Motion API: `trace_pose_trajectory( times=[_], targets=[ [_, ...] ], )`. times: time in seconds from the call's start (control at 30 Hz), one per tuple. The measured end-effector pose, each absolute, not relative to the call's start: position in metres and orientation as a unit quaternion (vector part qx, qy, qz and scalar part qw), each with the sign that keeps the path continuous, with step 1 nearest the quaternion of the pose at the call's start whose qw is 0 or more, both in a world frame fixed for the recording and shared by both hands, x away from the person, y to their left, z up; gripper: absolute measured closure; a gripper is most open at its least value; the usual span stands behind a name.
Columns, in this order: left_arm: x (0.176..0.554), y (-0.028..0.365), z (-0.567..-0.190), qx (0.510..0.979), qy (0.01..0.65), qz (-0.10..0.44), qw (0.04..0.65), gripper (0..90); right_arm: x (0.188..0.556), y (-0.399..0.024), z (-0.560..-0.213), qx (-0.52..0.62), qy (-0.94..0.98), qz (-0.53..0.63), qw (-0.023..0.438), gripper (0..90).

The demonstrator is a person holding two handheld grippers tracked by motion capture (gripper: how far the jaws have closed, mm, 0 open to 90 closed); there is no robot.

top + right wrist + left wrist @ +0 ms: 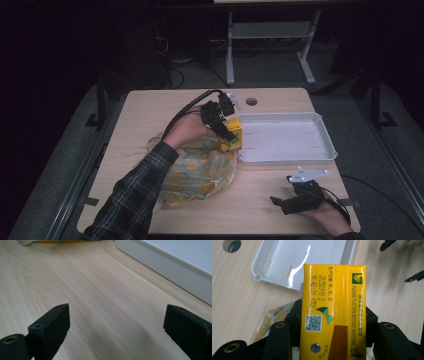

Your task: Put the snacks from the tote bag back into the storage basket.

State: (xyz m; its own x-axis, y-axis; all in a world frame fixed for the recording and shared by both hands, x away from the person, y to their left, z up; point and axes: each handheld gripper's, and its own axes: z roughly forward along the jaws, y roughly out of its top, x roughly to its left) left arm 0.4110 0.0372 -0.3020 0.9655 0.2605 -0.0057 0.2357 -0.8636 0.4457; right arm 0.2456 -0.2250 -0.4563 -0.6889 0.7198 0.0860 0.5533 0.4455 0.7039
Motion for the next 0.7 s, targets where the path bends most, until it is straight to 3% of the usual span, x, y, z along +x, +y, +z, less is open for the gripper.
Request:
trace_pose_trajectory(
  times=[0.7],
  targets=[
    [0.424,-0.01,-0.325,0.967,0.117,0.018,0.225,50.3,0.246,-0.226,-0.456,0.375,0.841,0.373,0.115,6.4]
  ],
)
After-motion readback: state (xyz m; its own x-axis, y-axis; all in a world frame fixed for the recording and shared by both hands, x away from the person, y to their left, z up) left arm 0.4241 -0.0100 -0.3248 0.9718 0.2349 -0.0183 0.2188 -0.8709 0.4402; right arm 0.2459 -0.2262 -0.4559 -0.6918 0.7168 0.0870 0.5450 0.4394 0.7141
